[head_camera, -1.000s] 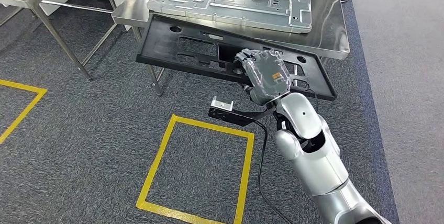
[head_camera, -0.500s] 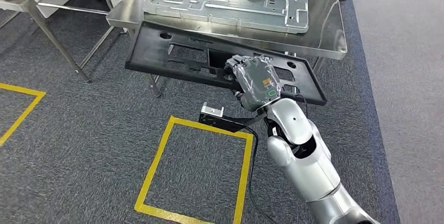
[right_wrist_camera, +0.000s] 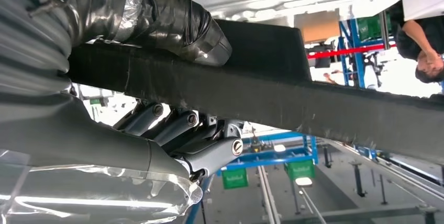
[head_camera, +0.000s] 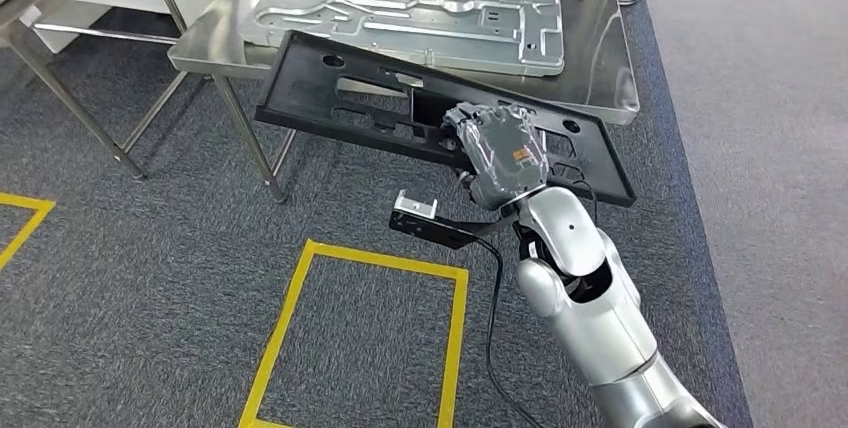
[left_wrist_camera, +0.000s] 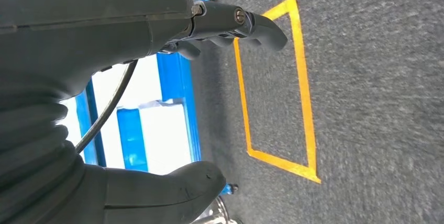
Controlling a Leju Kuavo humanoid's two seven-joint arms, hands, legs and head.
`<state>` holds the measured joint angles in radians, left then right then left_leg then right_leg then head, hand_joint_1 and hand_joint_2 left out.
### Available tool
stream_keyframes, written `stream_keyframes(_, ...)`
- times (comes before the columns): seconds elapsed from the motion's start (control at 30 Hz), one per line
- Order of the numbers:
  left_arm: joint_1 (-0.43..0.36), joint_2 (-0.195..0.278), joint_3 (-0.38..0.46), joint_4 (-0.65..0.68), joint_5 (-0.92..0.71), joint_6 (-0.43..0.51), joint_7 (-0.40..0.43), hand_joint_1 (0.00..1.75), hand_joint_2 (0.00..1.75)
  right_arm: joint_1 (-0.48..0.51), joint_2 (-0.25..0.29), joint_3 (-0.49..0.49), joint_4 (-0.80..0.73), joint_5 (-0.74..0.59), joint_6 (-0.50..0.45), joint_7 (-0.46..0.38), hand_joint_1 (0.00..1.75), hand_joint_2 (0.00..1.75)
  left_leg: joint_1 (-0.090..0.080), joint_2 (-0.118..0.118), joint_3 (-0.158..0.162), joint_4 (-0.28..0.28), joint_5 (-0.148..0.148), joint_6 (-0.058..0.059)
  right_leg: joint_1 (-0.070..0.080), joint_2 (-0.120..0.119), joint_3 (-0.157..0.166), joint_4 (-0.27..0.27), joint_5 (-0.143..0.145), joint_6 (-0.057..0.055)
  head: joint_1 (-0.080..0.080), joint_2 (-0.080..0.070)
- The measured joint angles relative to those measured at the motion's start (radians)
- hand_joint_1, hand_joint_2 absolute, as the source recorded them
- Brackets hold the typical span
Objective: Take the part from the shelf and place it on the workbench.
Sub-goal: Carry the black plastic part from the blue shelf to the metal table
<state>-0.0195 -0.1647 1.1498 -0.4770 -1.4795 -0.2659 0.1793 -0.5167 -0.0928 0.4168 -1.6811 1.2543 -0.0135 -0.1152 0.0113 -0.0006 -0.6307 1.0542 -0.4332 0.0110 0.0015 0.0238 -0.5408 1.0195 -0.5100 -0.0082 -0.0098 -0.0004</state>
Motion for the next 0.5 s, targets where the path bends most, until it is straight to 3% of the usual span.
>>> stream_keyframes(0.1,0.001,-0.017,0.002,-0.021,-0.002,-0.009,0.000,0.00,1.75,-0.011,-0.007,-0.012,-0.001,0.000,-0.001,-0.005,1.68,1.75,0.003,0.000,0.014,-0.020,-0.005,0.009,-0.002,-0.002,0.002,0.003,-0.011,0.017,0.000,0.000)
stream_keyframes(0.13,0.002,-0.021,0.003,-0.026,-0.003,-0.010,0.000,0.00,1.75,-0.017,-0.009,-0.016,-0.001,0.000,-0.001,-0.005,1.68,1.75,0.006,0.001,0.023,-0.027,-0.007,0.014,-0.003,-0.005,-0.007,0.026,-0.024,0.022,0.000,0.000)
stream_keyframes(0.17,0.002,-0.025,0.004,-0.030,-0.003,-0.012,0.000,0.00,1.75,-0.024,-0.011,-0.018,-0.002,0.000,-0.001,-0.005,1.68,1.75,0.008,0.001,0.030,-0.032,-0.009,0.019,-0.005,-0.008,-0.029,0.070,-0.043,0.027,0.000,0.000)
stream_keyframes(0.23,0.000,-0.027,0.007,-0.036,-0.004,-0.015,0.001,0.00,1.75,-0.036,-0.013,-0.020,0.001,0.000,0.000,-0.007,1.68,1.75,0.008,0.002,0.039,-0.034,-0.017,0.025,-0.010,-0.013,-0.112,0.202,-0.088,0.034,0.000,0.000)
stream_keyframes(0.27,-0.002,-0.028,0.009,-0.038,-0.004,-0.017,0.002,0.00,1.75,-0.040,-0.013,-0.019,0.005,0.000,0.000,-0.009,1.68,1.75,0.008,0.002,0.043,-0.034,-0.022,0.025,-0.012,-0.014,-0.152,0.255,-0.095,0.037,0.001,0.000)
stream_keyframes(0.3,-0.003,-0.028,0.011,-0.038,-0.005,-0.018,0.002,0.00,1.75,-0.043,-0.013,-0.018,0.009,0.000,0.001,-0.010,1.68,1.75,0.008,0.001,0.050,-0.034,-0.028,0.025,-0.015,-0.015,-0.177,0.277,-0.082,0.040,0.001,0.000)
stream_keyframes(0.33,-0.004,-0.028,0.015,-0.038,-0.006,-0.018,0.003,0.00,1.75,-0.047,-0.013,-0.017,0.014,0.000,0.002,-0.012,1.68,1.75,0.008,0.000,0.060,-0.033,-0.035,0.023,-0.017,-0.017,-0.181,0.257,-0.046,0.040,0.001,0.000)
stream_keyframes(0.4,-0.006,-0.029,0.021,-0.038,-0.007,-0.017,0.003,0.00,1.75,-0.059,-0.012,-0.016,0.022,0.000,0.004,-0.013,1.68,1.75,0.008,-0.001,0.083,-0.034,-0.051,0.017,-0.018,-0.022,-0.143,0.138,0.050,0.037,0.001,0.000)
stream_keyframes(0.43,-0.007,-0.029,0.023,-0.038,-0.008,-0.015,0.003,0.00,1.75,-0.067,-0.012,-0.015,0.027,0.000,0.005,-0.013,1.68,1.75,0.007,-0.001,0.092,-0.034,-0.058,0.012,-0.015,-0.026,-0.121,0.081,0.082,0.034,0.001,0.000)
stream_keyframes(0.5,-0.011,-0.030,0.026,-0.038,-0.008,-0.010,0.004,0.00,1.75,-0.082,-0.012,-0.015,0.035,-0.003,0.008,-0.014,1.68,1.75,0.006,-0.001,0.097,-0.037,-0.066,0.000,-0.007,-0.029,-0.095,0.019,0.087,0.023,0.001,0.000)
